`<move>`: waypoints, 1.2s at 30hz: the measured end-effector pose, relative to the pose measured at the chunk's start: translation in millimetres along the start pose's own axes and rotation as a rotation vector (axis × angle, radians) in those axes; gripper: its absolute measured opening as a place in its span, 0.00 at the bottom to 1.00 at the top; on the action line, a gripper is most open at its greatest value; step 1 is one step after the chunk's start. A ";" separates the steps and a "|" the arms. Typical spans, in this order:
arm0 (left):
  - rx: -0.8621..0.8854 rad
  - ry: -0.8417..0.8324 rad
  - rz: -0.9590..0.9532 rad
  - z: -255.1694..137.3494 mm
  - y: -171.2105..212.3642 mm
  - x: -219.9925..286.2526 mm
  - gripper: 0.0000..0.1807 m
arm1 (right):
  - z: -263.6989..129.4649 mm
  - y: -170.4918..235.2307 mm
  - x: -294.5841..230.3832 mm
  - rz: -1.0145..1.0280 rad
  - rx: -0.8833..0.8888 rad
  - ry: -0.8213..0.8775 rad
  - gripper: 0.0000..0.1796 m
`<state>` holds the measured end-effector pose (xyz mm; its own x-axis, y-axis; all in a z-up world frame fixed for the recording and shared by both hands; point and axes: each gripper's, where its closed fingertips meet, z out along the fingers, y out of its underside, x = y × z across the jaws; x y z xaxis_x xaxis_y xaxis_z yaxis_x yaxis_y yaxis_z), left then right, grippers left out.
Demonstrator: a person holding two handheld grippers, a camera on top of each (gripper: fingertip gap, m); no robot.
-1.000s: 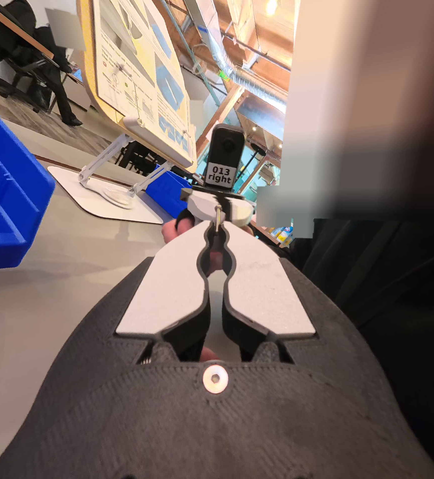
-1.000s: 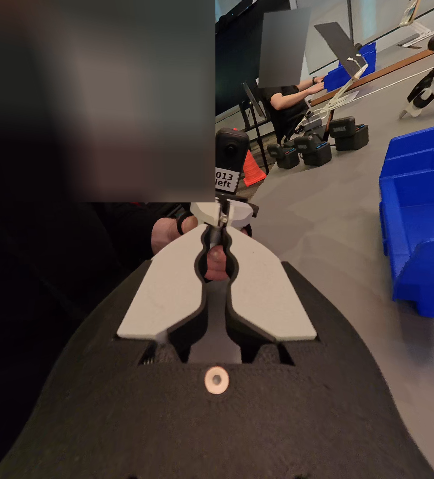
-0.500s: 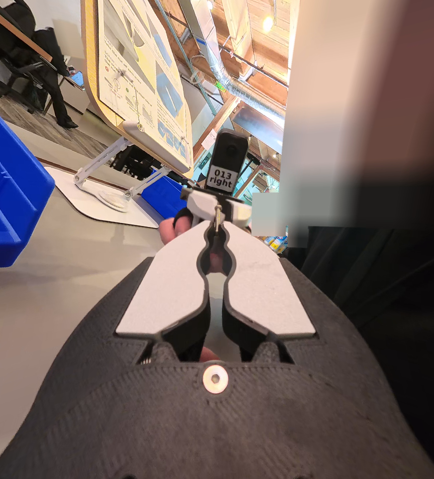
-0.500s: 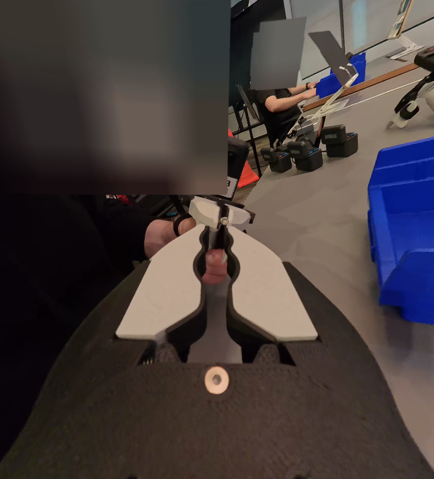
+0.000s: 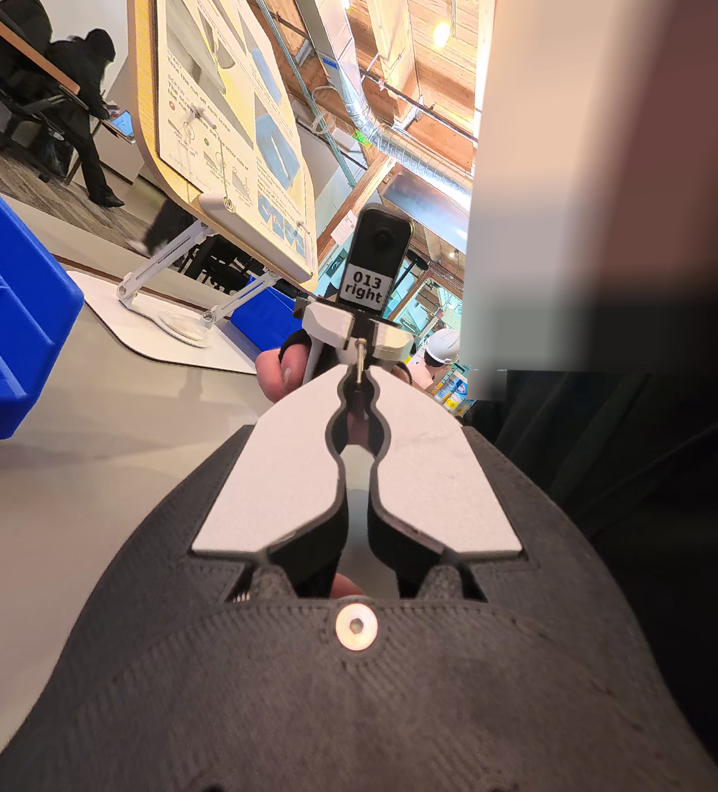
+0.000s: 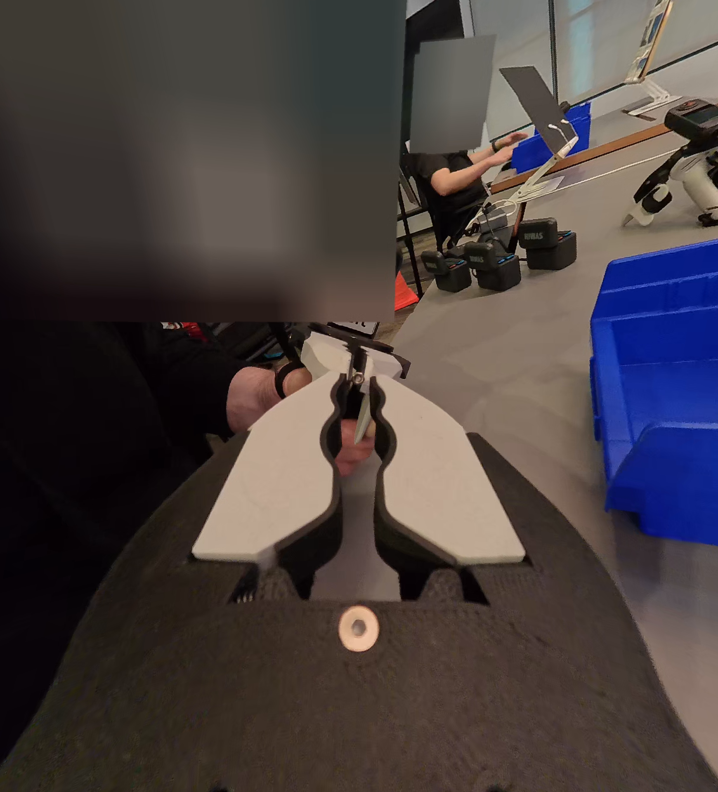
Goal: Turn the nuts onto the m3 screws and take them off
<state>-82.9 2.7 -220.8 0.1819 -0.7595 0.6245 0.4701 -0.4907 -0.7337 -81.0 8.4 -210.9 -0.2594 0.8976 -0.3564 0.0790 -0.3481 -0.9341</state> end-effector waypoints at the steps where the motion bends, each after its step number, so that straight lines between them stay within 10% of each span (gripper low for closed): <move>1: -0.002 -0.001 0.002 0.1 0.2 0.1 0.01 | 0.6 0.1 -0.7 0.003 -0.004 -0.007 0.05; 26: -0.083 0.037 -0.079 4.2 12.4 1.7 0.02 | -5.0 11.5 -5.1 -0.400 -0.269 -0.041 0.03; 36: -0.174 -0.078 0.162 3.2 15.6 -3.6 0.02 | -5.0 13.8 -3.3 -0.099 -0.180 -0.072 0.03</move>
<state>-73.4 -0.8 -233.7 0.3117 -0.8023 0.5090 0.2752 -0.4365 -0.8566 -74.3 2.0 -222.7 -0.3421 0.9012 -0.2661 0.2184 -0.1991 -0.9553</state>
